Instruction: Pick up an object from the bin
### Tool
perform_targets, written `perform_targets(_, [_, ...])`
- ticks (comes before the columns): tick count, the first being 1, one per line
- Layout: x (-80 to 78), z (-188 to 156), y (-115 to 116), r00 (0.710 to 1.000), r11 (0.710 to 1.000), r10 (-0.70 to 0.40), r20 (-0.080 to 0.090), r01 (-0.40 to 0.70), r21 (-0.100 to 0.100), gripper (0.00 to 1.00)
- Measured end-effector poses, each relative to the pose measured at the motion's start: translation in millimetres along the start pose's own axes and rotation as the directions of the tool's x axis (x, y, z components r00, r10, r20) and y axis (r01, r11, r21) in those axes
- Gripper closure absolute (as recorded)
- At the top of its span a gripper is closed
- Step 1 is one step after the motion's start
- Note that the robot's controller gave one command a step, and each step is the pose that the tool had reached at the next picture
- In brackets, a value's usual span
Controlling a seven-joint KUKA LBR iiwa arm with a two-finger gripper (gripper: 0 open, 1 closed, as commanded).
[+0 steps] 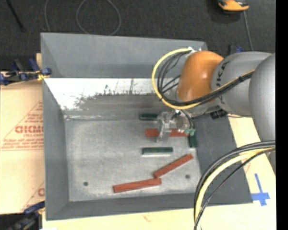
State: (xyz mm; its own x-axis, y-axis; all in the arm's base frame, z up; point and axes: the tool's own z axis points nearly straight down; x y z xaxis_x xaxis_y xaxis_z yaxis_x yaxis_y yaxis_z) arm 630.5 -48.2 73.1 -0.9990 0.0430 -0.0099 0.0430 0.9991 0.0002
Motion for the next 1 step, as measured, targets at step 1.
perform_targets(1, [-7.8, -150.6, 1.8, 0.999, 0.999, -0.034, 0.004, 0.034, 0.002, 1.00])
